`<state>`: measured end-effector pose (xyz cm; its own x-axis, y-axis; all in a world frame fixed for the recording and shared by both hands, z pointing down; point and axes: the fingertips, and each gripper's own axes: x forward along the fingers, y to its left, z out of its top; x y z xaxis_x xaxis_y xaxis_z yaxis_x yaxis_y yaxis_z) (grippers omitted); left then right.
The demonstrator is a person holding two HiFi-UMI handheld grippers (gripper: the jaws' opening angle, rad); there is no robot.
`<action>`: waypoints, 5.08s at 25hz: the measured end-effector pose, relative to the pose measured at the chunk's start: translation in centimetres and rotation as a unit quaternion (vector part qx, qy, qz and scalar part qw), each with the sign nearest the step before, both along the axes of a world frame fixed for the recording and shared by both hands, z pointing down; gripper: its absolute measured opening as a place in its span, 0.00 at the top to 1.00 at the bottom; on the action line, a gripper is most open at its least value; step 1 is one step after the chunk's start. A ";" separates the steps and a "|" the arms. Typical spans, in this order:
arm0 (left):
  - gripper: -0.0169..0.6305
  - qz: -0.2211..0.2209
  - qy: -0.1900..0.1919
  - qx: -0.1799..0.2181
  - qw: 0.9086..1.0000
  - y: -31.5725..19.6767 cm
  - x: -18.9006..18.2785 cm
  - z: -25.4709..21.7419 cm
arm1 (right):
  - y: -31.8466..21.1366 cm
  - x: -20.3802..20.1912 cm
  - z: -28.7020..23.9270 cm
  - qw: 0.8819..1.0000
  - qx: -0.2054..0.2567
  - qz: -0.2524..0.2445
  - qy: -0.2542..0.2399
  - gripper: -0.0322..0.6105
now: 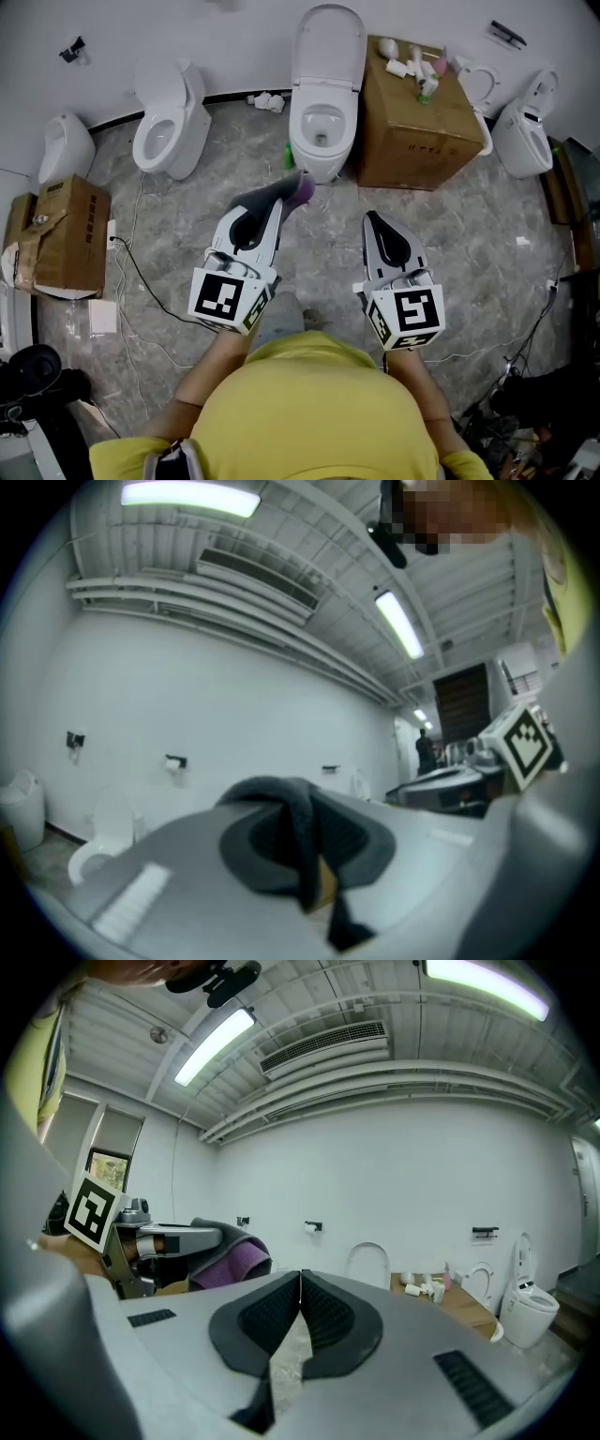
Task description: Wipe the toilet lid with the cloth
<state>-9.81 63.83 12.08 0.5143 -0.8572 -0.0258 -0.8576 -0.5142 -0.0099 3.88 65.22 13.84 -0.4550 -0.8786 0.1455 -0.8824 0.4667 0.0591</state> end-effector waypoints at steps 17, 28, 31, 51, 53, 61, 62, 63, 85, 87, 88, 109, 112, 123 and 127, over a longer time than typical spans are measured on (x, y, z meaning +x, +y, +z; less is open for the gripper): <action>0.95 0.027 0.012 0.004 1.000 -13.1 -0.7 0.2 | -13.1 -1.9 0.5 1.000 -0.008 0.009 0.007 0.92; 0.95 0.068 0.004 0.008 0.998 -22.9 -2.3 -0.2 | -22.5 -4.1 0.2 0.999 -0.006 0.038 0.007 0.92; 0.95 0.070 0.008 -0.003 0.998 -24.2 -2.7 0.5 | -23.8 -4.5 0.5 0.999 -0.010 0.039 0.011 0.92; 0.95 0.062 0.020 -0.001 0.998 -37.1 -2.1 2.0 | -37.6 -4.0 1.1 0.999 0.005 0.025 0.022 0.92; 0.95 0.058 0.022 -0.004 0.998 -39.6 -1.7 2.2 | -40.2 -3.5 1.2 1.000 0.003 0.021 0.021 0.92; 0.95 0.042 0.024 -0.014 0.999 -51.5 1.5 2.1 | -52.5 -0.7 1.4 1.000 -0.012 0.002 0.021 0.92; 0.95 0.040 0.024 -0.013 0.999 -53.0 1.9 1.9 | -54.1 -0.2 1.3 1.000 -0.012 0.000 0.022 0.92; 0.95 0.038 0.024 -0.012 0.999 -54.5 2.3 1.8 | -55.7 0.2 1.2 1.000 -0.012 -0.004 0.023 0.92; 0.95 0.037 0.012 -0.044 0.998 -70.0 6.8 3.0 | -71.4 3.6 1.9 0.999 -0.035 -0.016 0.007 0.92; 0.95 0.045 0.009 -0.048 0.998 -70.7 7.0 3.2 | -71.9 3.6 1.8 0.999 -0.034 -0.013 0.007 0.92; 0.95 0.047 0.007 -0.049 0.998 -71.2 7.1 3.2 | -72.3 3.6 1.7 0.999 -0.033 -0.011 0.007 0.92; 0.95 0.097 0.000 -0.061 0.993 -82.3 8.2 10.2 | -82.0 3.1 9.0 0.997 -0.070 0.021 0.008 0.93; 0.95 0.099 0.002 -0.064 0.993 -83.8 8.4 11.4 | -83.3 3.0 10.1 0.997 -0.072 0.020 0.006 0.93; 0.95 0.101 0.000 -0.044 0.994 -88.7 9.1 14.9 | -87.3 3.4 13.6 0.998 -0.057 0.025 0.005 0.92; 0.95 0.096 0.016 -0.036 0.995 -90.1 9.8 15.6 | -88.4 3.9 14.8 0.998 -0.054 0.028 0.007 0.92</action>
<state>-0.03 -26.26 27.66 0.6689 -0.7433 0.0135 -0.7426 -0.6672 0.0584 7.82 -23.18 28.63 -0.4021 -0.8817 0.2469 -0.9072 0.4201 0.0229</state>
